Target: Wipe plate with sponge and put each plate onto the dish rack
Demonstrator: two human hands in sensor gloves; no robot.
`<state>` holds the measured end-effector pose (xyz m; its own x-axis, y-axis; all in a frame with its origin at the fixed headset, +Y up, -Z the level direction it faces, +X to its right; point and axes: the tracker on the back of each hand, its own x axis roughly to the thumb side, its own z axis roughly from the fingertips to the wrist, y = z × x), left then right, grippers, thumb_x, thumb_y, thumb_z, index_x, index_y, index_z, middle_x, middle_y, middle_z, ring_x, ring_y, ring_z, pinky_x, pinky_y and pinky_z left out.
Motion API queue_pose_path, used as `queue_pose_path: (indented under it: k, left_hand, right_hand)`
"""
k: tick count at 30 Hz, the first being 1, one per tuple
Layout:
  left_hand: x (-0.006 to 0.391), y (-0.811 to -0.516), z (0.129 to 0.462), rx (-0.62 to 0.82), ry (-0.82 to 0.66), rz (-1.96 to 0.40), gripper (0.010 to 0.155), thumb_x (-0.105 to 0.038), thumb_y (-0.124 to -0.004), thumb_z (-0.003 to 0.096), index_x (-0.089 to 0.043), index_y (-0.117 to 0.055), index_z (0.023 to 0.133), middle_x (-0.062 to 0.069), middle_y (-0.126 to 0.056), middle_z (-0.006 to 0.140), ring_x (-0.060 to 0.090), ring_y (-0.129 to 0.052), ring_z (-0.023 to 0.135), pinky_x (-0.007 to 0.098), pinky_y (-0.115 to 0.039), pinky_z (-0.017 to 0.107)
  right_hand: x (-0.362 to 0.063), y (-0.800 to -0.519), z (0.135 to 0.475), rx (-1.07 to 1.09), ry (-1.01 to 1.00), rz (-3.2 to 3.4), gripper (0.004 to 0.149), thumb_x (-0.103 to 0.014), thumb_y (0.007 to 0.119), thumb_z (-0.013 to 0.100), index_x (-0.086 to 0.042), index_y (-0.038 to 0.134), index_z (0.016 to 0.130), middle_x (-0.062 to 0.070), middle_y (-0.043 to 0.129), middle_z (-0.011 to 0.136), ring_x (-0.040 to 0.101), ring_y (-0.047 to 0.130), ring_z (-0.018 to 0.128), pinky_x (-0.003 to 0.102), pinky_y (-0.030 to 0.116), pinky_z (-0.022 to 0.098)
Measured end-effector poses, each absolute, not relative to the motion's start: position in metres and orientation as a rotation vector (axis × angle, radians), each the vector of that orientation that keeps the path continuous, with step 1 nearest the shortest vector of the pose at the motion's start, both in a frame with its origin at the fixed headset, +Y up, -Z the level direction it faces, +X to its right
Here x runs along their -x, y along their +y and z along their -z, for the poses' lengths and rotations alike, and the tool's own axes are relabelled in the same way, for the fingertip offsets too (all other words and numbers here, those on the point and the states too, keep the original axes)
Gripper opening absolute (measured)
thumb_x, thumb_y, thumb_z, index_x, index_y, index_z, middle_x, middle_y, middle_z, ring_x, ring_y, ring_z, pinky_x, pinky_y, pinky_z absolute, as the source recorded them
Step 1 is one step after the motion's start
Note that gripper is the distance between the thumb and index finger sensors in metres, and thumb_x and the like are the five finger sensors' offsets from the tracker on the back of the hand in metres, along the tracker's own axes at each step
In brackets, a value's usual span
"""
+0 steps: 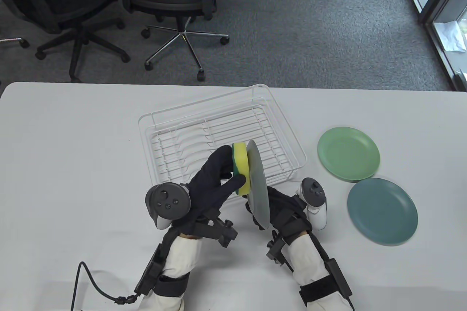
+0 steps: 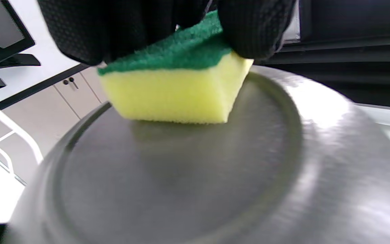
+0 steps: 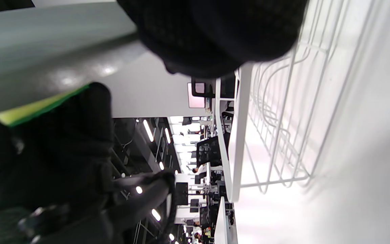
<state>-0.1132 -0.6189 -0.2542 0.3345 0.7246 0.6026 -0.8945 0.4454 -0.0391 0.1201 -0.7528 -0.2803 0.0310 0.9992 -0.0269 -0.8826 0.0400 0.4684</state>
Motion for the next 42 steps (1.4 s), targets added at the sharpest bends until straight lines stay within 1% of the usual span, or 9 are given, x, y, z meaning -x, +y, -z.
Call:
queue_pose_path:
  k: [7, 12, 17, 23, 25, 29, 35, 38, 42]
  left_hand:
    - [0.099, -0.606, 0.237, -0.352, -0.684, -1.031, 0.072, -0.043, -0.081, 0.0521, -0.01, -0.055, 0.111, 0.023, -0.078, 0.104, 0.04, -0.091, 0.084, 0.05, -0.084, 0.059]
    - [0.086, -0.604, 0.232, -0.303, -0.779, -0.895, 0.075, -0.047, -0.083, 0.0493, -0.013, -0.055, 0.111, 0.019, -0.08, 0.103, 0.037, -0.095, 0.082, 0.048, -0.088, 0.057]
    - [0.07, -0.618, 0.237, -0.208, -0.842, -0.782, 0.078, -0.049, -0.085, 0.0475, -0.015, -0.053, 0.111, 0.017, -0.08, 0.104, 0.035, -0.096, 0.083, 0.048, -0.088, 0.057]
    - [0.067, -0.638, 0.252, -0.139, -0.789, -0.698, 0.079, -0.048, -0.085, 0.0475, -0.016, -0.051, 0.111, 0.015, -0.079, 0.105, 0.035, -0.095, 0.084, 0.049, -0.088, 0.057]
    - [0.07, -0.642, 0.256, -0.131, -0.763, -0.705, 0.078, -0.047, -0.085, 0.0477, -0.015, -0.051, 0.111, 0.016, -0.079, 0.105, 0.036, -0.095, 0.084, 0.049, -0.088, 0.057]
    - [0.084, -0.657, 0.271, -0.143, -0.623, -0.758, 0.077, -0.045, -0.084, 0.0488, -0.013, -0.051, 0.111, 0.018, -0.079, 0.103, 0.036, -0.096, 0.082, 0.049, -0.088, 0.056]
    - [0.122, -0.662, 0.286, -0.167, -0.494, -1.037, 0.076, -0.044, -0.082, 0.0504, -0.009, -0.052, 0.111, 0.021, -0.08, 0.103, 0.038, -0.096, 0.081, 0.05, -0.087, 0.055]
    - [0.14, -0.657, 0.287, -0.184, -0.498, -1.149, 0.075, -0.044, -0.082, 0.0508, -0.01, -0.054, 0.112, 0.021, -0.08, 0.103, 0.039, -0.095, 0.082, 0.05, -0.087, 0.056]
    - [0.16, -0.641, 0.282, -0.187, -0.576, -1.185, 0.075, -0.044, -0.082, 0.0514, -0.011, -0.054, 0.113, 0.02, -0.08, 0.104, 0.039, -0.094, 0.084, 0.05, -0.086, 0.058]
  right_hand:
    - [-0.124, -0.756, 0.281, -0.321, 0.38, -1.479, 0.047, -0.019, 0.056, 0.065, 0.014, 0.06, 0.097, 0.016, 0.084, 0.062, 0.01, 0.089, 0.039, 0.017, 0.085, 0.026]
    - [-0.129, -0.758, 0.281, -0.291, 0.366, -1.43, 0.047, -0.019, 0.055, 0.065, 0.015, 0.059, 0.097, 0.016, 0.084, 0.063, 0.01, 0.089, 0.039, 0.017, 0.085, 0.026]
    - [-0.131, -0.762, 0.282, -0.293, 0.386, -1.331, 0.047, -0.02, 0.054, 0.066, 0.015, 0.057, 0.098, 0.016, 0.083, 0.064, 0.009, 0.089, 0.04, 0.017, 0.085, 0.027]
    - [-0.135, -0.761, 0.284, -0.305, 0.367, -1.281, 0.047, -0.02, 0.055, 0.065, 0.015, 0.059, 0.098, 0.016, 0.084, 0.063, 0.009, 0.089, 0.039, 0.017, 0.084, 0.026]
    - [-0.136, -0.759, 0.284, -0.317, 0.364, -1.283, 0.047, -0.02, 0.055, 0.065, 0.015, 0.059, 0.098, 0.016, 0.084, 0.063, 0.01, 0.089, 0.039, 0.017, 0.084, 0.026]
    - [-0.132, -0.753, 0.284, -0.365, 0.369, -1.352, 0.047, -0.019, 0.057, 0.065, 0.014, 0.061, 0.097, 0.017, 0.085, 0.061, 0.01, 0.089, 0.038, 0.018, 0.084, 0.025]
    - [-0.126, -0.75, 0.284, -0.397, 0.394, -1.544, 0.046, -0.019, 0.059, 0.064, 0.015, 0.063, 0.096, 0.017, 0.086, 0.06, 0.011, 0.089, 0.036, 0.018, 0.084, 0.024]
    - [-0.122, -0.749, 0.284, -0.4, 0.393, -1.622, 0.046, -0.019, 0.059, 0.064, 0.015, 0.064, 0.095, 0.018, 0.086, 0.059, 0.011, 0.09, 0.036, 0.019, 0.085, 0.023]
    - [-0.121, -0.75, 0.286, -0.385, 0.393, -1.684, 0.046, -0.018, 0.06, 0.063, 0.015, 0.065, 0.093, 0.018, 0.087, 0.059, 0.012, 0.091, 0.035, 0.019, 0.086, 0.023]
